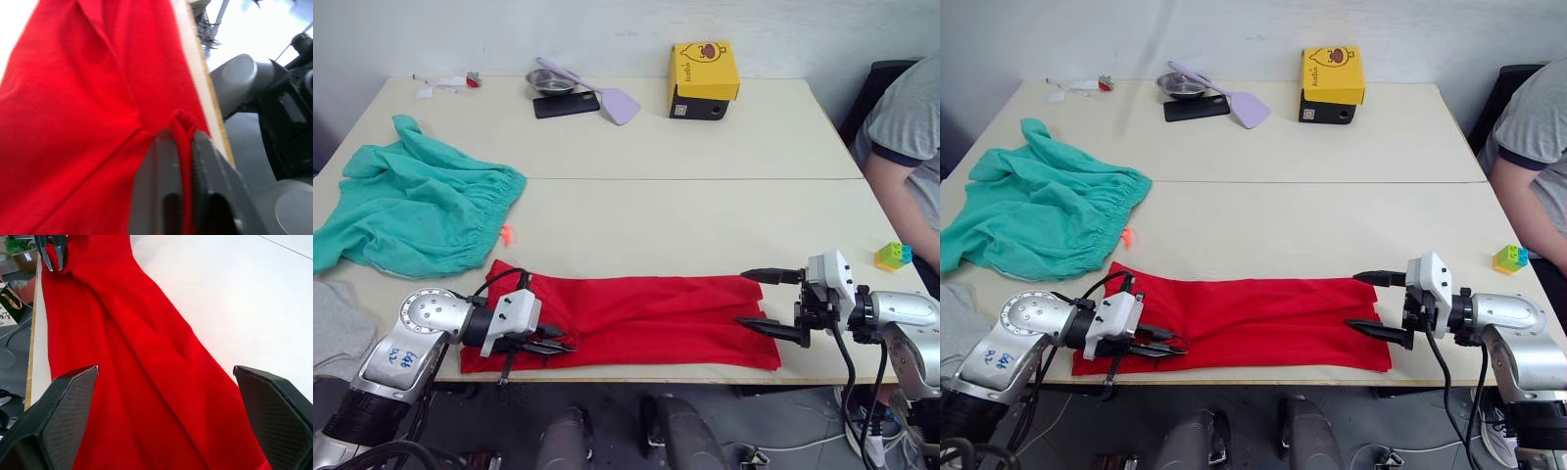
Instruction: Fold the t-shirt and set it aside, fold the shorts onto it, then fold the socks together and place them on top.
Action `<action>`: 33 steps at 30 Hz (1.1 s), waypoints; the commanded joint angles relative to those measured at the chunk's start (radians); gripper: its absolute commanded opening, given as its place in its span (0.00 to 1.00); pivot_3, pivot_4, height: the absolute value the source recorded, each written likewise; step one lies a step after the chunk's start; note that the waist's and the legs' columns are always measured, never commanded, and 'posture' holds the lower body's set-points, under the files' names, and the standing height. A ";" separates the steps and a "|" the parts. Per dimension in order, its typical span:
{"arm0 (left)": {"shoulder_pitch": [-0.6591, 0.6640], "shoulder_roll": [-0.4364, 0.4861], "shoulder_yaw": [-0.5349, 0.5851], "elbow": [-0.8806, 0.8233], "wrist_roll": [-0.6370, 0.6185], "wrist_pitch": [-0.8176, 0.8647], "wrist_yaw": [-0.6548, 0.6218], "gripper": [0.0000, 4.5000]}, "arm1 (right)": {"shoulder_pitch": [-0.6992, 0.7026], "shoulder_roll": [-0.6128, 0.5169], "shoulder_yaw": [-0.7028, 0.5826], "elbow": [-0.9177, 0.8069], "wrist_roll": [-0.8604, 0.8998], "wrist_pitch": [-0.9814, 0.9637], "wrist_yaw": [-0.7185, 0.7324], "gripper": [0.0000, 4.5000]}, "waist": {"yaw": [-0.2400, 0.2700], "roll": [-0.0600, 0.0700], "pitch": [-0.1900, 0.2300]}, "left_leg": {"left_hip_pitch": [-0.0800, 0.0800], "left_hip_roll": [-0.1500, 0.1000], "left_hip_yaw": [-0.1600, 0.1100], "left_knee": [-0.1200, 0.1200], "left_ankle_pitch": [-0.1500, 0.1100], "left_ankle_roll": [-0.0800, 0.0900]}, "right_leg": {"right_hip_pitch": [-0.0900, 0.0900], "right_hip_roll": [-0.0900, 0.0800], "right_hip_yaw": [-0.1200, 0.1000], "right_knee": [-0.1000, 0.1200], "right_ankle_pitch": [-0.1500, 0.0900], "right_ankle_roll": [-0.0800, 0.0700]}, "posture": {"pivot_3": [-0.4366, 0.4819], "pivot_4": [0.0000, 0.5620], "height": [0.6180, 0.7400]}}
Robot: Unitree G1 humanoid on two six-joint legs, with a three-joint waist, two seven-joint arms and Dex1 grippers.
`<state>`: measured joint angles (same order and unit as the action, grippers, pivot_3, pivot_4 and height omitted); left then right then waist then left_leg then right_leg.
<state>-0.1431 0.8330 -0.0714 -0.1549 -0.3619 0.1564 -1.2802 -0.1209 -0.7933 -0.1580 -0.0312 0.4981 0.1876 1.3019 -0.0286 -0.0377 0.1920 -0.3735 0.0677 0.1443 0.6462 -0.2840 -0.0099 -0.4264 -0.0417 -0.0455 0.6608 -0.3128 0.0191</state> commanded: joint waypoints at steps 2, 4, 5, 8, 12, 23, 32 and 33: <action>0.023 0.024 0.125 -0.098 -0.163 0.129 0.009 0.41 | -0.041 0.003 -0.004 -0.038 0.054 0.081 -0.024 1.00 | -0.004 0.000 0.000 | 0.000 0.000 0.000 0.000 0.000 0.000 | 0.000 0.000 0.000 0.000 0.000 0.000 | 0.48 0.27 1.00; 0.035 0.049 0.196 -0.119 -0.248 0.228 0.023 0.41 | -0.073 -0.010 0.018 -0.042 0.049 0.116 -0.016 1.00 | -0.005 0.000 0.000 | 0.000 0.001 0.000 0.000 0.000 0.000 | 0.000 0.000 0.000 0.000 0.000 0.000 | 0.48 0.27 1.00; 0.038 0.055 0.228 -0.122 -0.277 0.264 0.038 0.41 | -0.095 -0.016 0.031 -0.037 0.042 0.136 -0.015 1.00 | -0.007 0.000 0.000 | 0.000 0.001 0.000 0.000 0.000 -0.001 | 0.000 0.000 0.000 0.000 0.000 0.000 | 0.48 0.27 1.00; 0.041 0.075 0.306 -0.128 -0.386 0.410 0.079 0.41 | -0.166 -0.050 0.095 0.004 -0.009 0.170 0.017 1.00 | -0.005 0.001 0.001 | 0.000 0.001 0.000 0.000 0.000 -0.001 | 0.000 0.001 0.000 0.001 0.000 0.000 | 0.48 0.27 1.00; 0.041 0.053 0.324 -0.153 -0.358 0.392 0.122 0.61 | -0.276 -0.083 0.191 0.122 -0.105 0.162 0.067 1.00 | -0.004 0.001 0.001 | 0.000 0.000 0.000 0.000 0.000 0.000 | 0.000 0.000 0.000 0.000 0.000 0.000 | 0.48 0.27 1.00; 0.107 -0.018 0.295 -0.201 -0.289 0.261 0.139 0.89 | -0.416 -0.123 0.297 0.347 -0.249 0.049 0.220 1.00 | -0.004 0.002 0.001 | 0.000 0.000 0.001 0.001 0.000 -0.001 | 0.000 0.000 0.000 -0.001 0.000 0.000 | 0.48 0.27 1.00; 0.108 -0.029 0.282 -0.190 -0.273 0.229 0.132 0.90 | -0.418 -0.108 0.279 0.348 -0.230 0.057 0.249 0.72 | -0.004 0.002 0.001 | 0.000 0.000 0.000 0.001 0.000 -0.001 | 0.000 0.000 0.000 -0.001 0.000 0.000 | 0.48 0.27 1.00; 0.108 -0.027 0.280 -0.189 -0.273 0.229 0.129 0.90 | -0.417 -0.108 0.278 0.347 -0.230 0.056 0.247 0.64 | -0.003 0.002 0.001 | 0.000 0.000 0.000 0.000 0.000 -0.001 | 0.000 0.000 0.000 -0.001 0.000 0.000 | 0.48 0.27 1.00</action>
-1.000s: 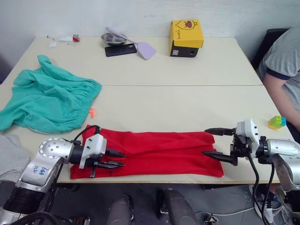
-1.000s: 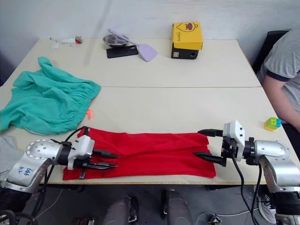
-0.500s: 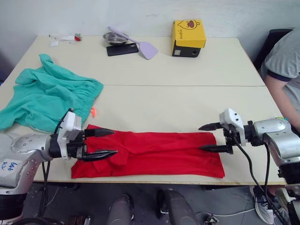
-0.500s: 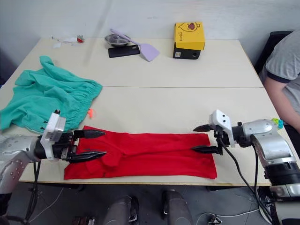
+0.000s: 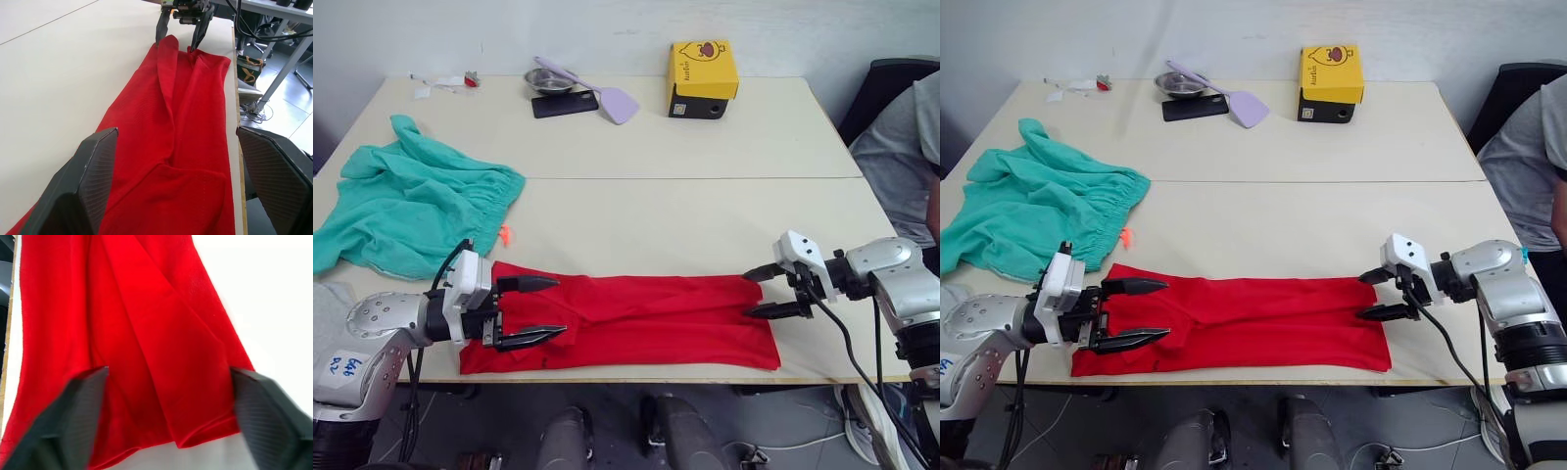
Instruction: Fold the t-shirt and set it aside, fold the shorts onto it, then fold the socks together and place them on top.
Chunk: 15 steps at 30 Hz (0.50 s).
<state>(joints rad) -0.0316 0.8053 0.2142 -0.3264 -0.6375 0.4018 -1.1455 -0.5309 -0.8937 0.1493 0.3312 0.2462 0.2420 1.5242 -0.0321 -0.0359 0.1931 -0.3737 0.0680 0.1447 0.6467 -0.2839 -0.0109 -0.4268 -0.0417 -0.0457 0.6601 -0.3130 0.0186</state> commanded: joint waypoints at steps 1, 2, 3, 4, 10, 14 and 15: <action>-0.003 0.001 -0.006 -0.016 0.003 -0.017 -0.008 0.90 | -0.004 -0.007 -0.033 -0.017 0.026 -0.001 0.026 0.55 | 0.000 0.000 0.000 | 0.000 0.000 0.000 0.000 0.000 0.000 | 0.000 0.000 0.000 0.000 0.000 0.000 | 0.48 0.27 1.00; -0.005 0.002 -0.008 -0.015 0.004 -0.017 -0.009 0.90 | -0.002 -0.007 -0.036 -0.018 0.029 -0.002 0.026 0.47 | 0.000 0.000 0.000 | 0.000 0.000 0.000 0.000 0.000 0.000 | 0.000 0.000 0.000 0.000 0.000 0.000 | 0.48 0.27 1.00; -0.006 0.002 -0.009 -0.014 0.004 -0.016 -0.010 0.90 | 0.001 -0.006 -0.042 -0.021 0.036 -0.006 0.026 0.39 | 0.000 0.000 0.000 | 0.000 0.000 0.000 0.000 0.000 0.000 | 0.000 0.000 0.000 0.000 0.000 0.000 | 0.48 0.27 1.00; -0.007 0.003 -0.010 -0.013 0.004 -0.016 -0.011 0.90 | 0.003 -0.005 -0.047 -0.024 0.041 -0.010 0.025 0.31 | 0.000 0.000 0.000 | 0.000 0.000 0.000 0.000 0.000 0.000 | 0.000 0.000 0.000 0.000 0.000 0.000 | 0.48 0.27 1.00; -0.013 0.006 -0.012 -0.001 0.010 -0.025 -0.023 0.90 | 0.080 -0.002 -0.131 -0.078 0.104 -0.113 0.020 0.00 | 0.002 0.000 0.000 | 0.000 0.000 0.000 0.000 0.000 0.000 | 0.000 0.000 0.000 0.000 0.000 0.000 | 0.48 0.27 1.00; -0.009 0.008 -0.013 0.004 0.015 -0.033 -0.029 0.90 | 0.171 -0.002 -0.174 -0.135 0.132 -0.179 0.020 0.00 | 0.003 0.000 0.000 | 0.000 0.000 0.000 0.000 0.000 0.000 | 0.000 0.000 0.000 0.000 0.000 0.000 | 0.48 0.27 1.00; -0.006 0.009 -0.013 0.005 0.017 -0.035 -0.031 0.90 | 0.199 0.001 -0.181 -0.149 0.132 -0.208 0.018 0.00 | 0.002 0.000 0.000 | 0.000 0.000 0.000 0.000 0.000 0.000 | 0.000 0.000 0.000 0.000 0.000 0.000 | 0.48 0.27 1.00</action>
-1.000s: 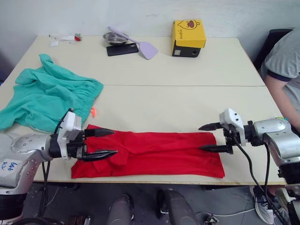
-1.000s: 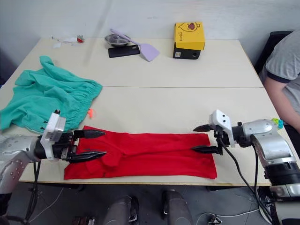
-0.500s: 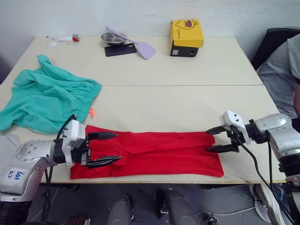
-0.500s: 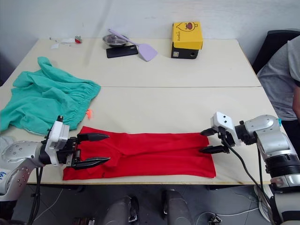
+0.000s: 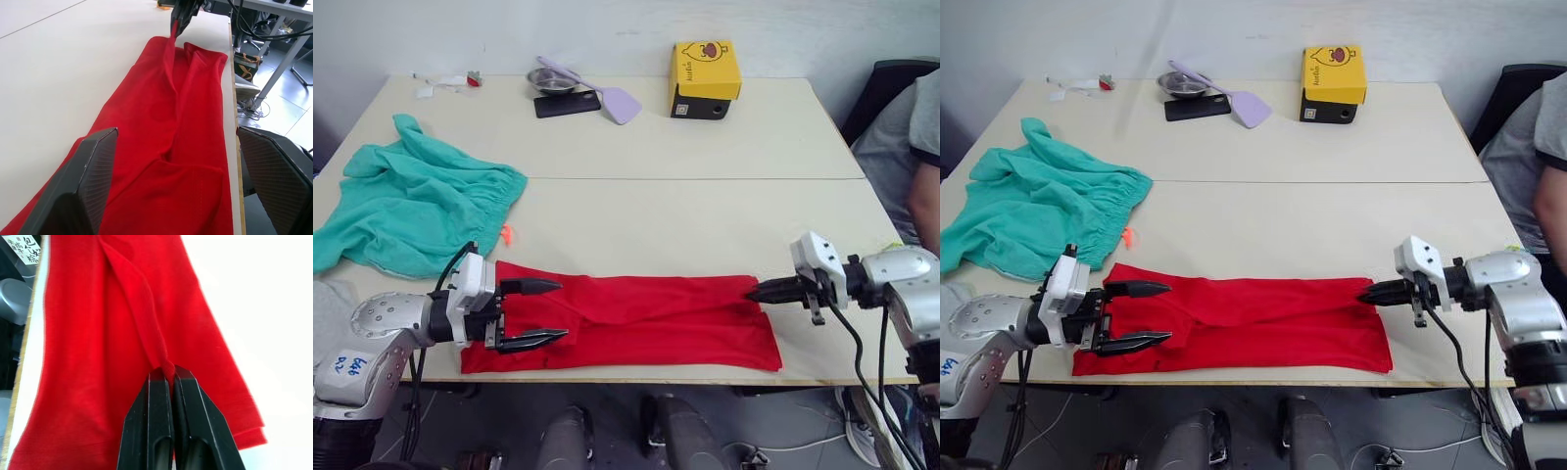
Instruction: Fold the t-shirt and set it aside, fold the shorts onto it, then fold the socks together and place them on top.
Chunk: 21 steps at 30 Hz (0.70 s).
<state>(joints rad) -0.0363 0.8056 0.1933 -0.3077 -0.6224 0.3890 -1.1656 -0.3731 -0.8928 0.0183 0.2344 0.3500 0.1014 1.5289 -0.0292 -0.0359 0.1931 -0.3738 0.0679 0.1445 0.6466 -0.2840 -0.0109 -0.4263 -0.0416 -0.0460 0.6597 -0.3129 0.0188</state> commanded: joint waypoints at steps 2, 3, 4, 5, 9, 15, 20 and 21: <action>0.003 0.009 0.007 -0.012 0.007 -0.026 -0.014 0.90 | 0.082 0.002 -0.054 -0.063 0.021 -0.120 0.009 0.00 | -0.002 0.000 0.000 | 0.000 0.000 0.000 0.000 0.000 0.000 | 0.000 0.000 0.000 0.000 0.000 0.000 | 0.48 0.27 1.00; 0.006 0.009 0.006 -0.010 0.011 -0.030 -0.015 0.90 | 0.098 0.010 -0.056 -0.058 0.013 -0.162 0.003 0.00 | -0.002 0.000 0.000 | 0.000 0.000 0.000 0.000 0.000 0.000 | 0.000 0.000 0.000 0.000 0.000 0.000 | 0.48 0.27 1.00; 0.009 0.010 0.005 -0.008 0.015 -0.033 -0.016 0.90 | 0.109 0.017 -0.057 -0.045 0.001 -0.200 -0.007 0.00 | -0.002 0.000 0.000 | 0.000 0.000 0.000 0.000 0.000 0.000 | 0.000 0.000 0.000 0.000 0.000 0.000 | 0.48 0.27 1.00; 0.010 0.010 0.004 -0.006 0.018 -0.036 -0.017 0.90 | 0.114 0.024 -0.058 -0.033 -0.010 -0.235 -0.019 0.00 | -0.002 0.000 0.000 | 0.000 0.000 0.000 0.000 0.000 0.000 | 0.000 0.000 0.000 0.000 0.000 0.000 | 0.48 0.27 1.00; 0.010 0.015 0.002 0.012 0.033 -0.045 -0.020 0.90 | 0.114 0.056 -0.063 0.005 -0.002 -0.261 -0.058 0.00 | -0.002 0.000 0.000 | 0.001 0.000 0.000 0.000 0.000 0.000 | 0.000 0.001 0.000 0.000 0.000 0.000 | 0.48 0.27 1.00; 0.020 0.026 0.031 0.046 0.044 -0.051 -0.029 0.90 | 0.125 0.033 -0.060 -0.035 0.053 -0.195 -0.010 0.30 | -0.002 0.000 0.000 | 0.001 0.000 0.000 0.000 0.000 0.000 | 0.000 0.000 0.000 0.000 0.000 0.000 | 0.48 0.27 1.00; 0.041 0.065 0.103 0.074 0.025 -0.014 -0.018 0.90 | 0.179 -0.116 -0.087 -0.185 0.192 0.109 0.065 0.69 | 0.000 0.001 0.001 | 0.000 0.000 0.000 -0.001 0.000 0.000 | 0.000 0.000 0.000 0.000 0.000 0.000 | 0.48 0.27 1.00; 0.041 0.072 0.118 0.078 0.020 -0.003 -0.013 0.90 | 0.176 -0.137 -0.093 -0.205 0.221 0.166 0.059 0.76 | 0.000 0.001 0.001 | 0.000 0.000 0.000 0.000 0.000 0.001 | 0.000 -0.001 0.000 0.000 0.000 0.000 | 0.48 0.27 1.00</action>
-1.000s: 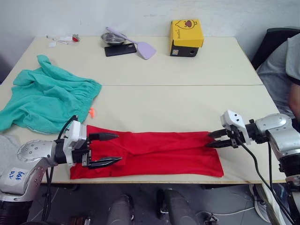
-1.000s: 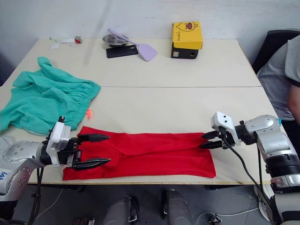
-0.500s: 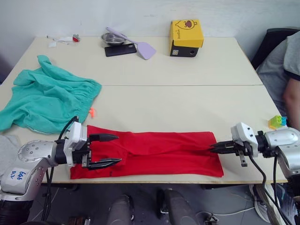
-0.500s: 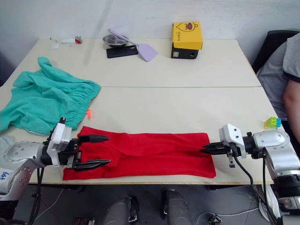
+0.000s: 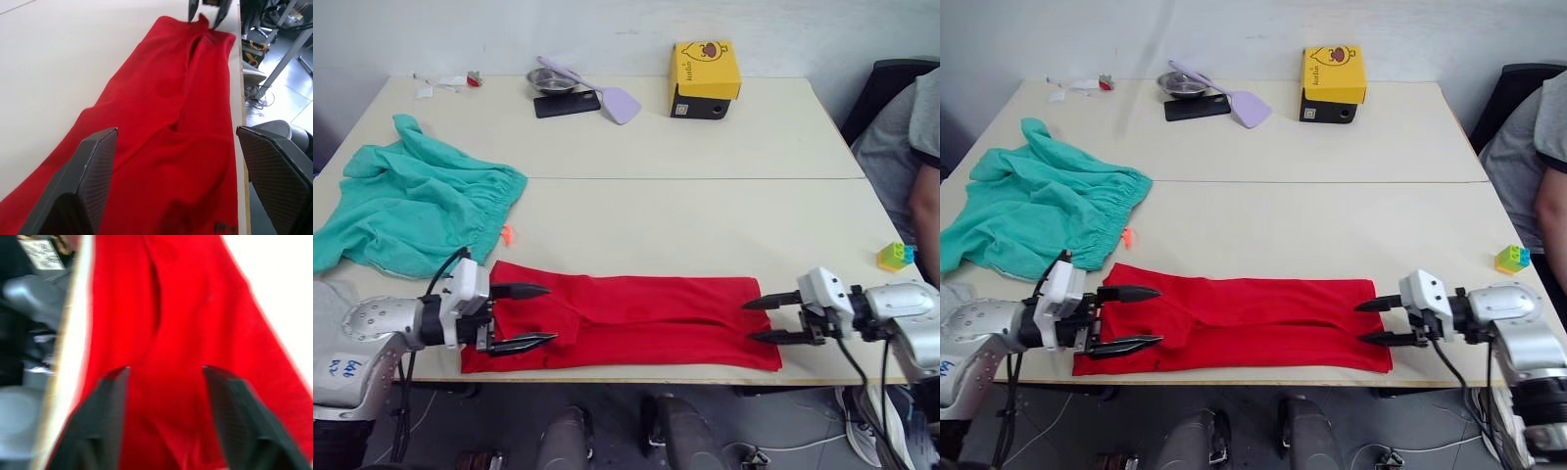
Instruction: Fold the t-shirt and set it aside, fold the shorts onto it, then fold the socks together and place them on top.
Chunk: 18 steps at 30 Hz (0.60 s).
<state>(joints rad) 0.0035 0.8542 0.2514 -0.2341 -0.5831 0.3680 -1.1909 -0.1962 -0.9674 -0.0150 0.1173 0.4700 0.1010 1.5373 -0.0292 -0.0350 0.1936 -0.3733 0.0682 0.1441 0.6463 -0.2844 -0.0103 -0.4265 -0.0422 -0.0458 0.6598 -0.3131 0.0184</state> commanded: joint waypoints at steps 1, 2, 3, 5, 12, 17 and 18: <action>-0.001 0.028 0.074 0.009 -0.027 0.029 0.018 0.90 | -0.009 -0.084 -0.062 -0.105 0.133 0.234 0.046 0.76 | -0.001 0.000 0.000 | 0.000 0.000 0.000 0.000 0.000 0.000 | 0.000 0.000 0.000 0.000 0.000 0.000 | 0.48 0.27 1.00; -0.006 0.028 0.087 0.013 -0.035 0.038 0.026 0.90 | -0.027 -0.083 -0.065 -0.110 0.152 0.276 0.023 0.76 | -0.002 0.000 0.000 | 0.000 0.000 0.000 0.000 0.000 0.000 | 0.000 0.000 0.000 0.000 0.000 0.000 | 0.48 0.27 1.00; -0.013 0.024 0.099 0.018 -0.045 0.051 0.037 0.90 | -0.052 -0.060 -0.070 -0.108 0.167 0.297 -0.010 0.76 | -0.004 0.000 0.000 | 0.000 0.000 0.000 0.000 0.000 0.000 | 0.000 0.000 0.000 0.000 0.000 0.000 | 0.48 0.27 1.00; -0.025 0.016 0.110 0.023 -0.057 0.069 0.052 0.90 | -0.085 -0.027 -0.073 -0.106 0.182 0.328 -0.049 0.76 | -0.003 0.000 0.000 | 0.001 0.001 0.000 0.000 0.000 0.000 | 0.000 0.000 0.000 0.000 -0.001 -0.001 | 0.48 0.27 1.00; -0.114 -0.110 0.015 0.047 0.015 0.053 0.201 0.55 | -0.125 0.260 0.021 -0.096 0.027 0.144 -0.244 0.31 | 0.000 0.000 0.000 | -0.001 0.000 0.000 -0.001 0.000 -0.001 | 0.000 0.000 -0.001 0.000 0.000 -0.001 | 0.48 0.27 1.00; -0.050 -0.116 -0.045 0.030 0.114 0.012 0.241 0.17 | -0.084 0.374 0.074 -0.044 -0.125 -0.074 -0.331 0.00 | -0.001 0.000 0.000 | -0.001 0.000 0.001 0.000 0.000 -0.002 | 0.000 0.000 0.000 -0.001 0.000 0.001 | 0.48 0.27 1.00; -0.037 -0.118 -0.038 0.032 0.125 0.006 0.257 0.10 | -0.074 0.383 0.078 -0.030 -0.155 -0.116 -0.353 0.00 | -0.002 0.000 0.000 | -0.001 0.000 0.001 -0.001 0.000 -0.002 | 0.000 0.000 0.000 -0.001 0.000 0.001 | 0.48 0.27 1.00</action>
<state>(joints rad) -0.0469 0.7304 0.1947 -0.1826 -0.4793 0.3998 -0.9544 -0.2841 -0.5901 0.0686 0.0754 0.3575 0.0615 1.2125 -0.0316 -0.0353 0.1935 -0.3745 0.0681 0.1457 0.6456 -0.2844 -0.0126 -0.4270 -0.0421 -0.0453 0.6585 -0.3127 0.0191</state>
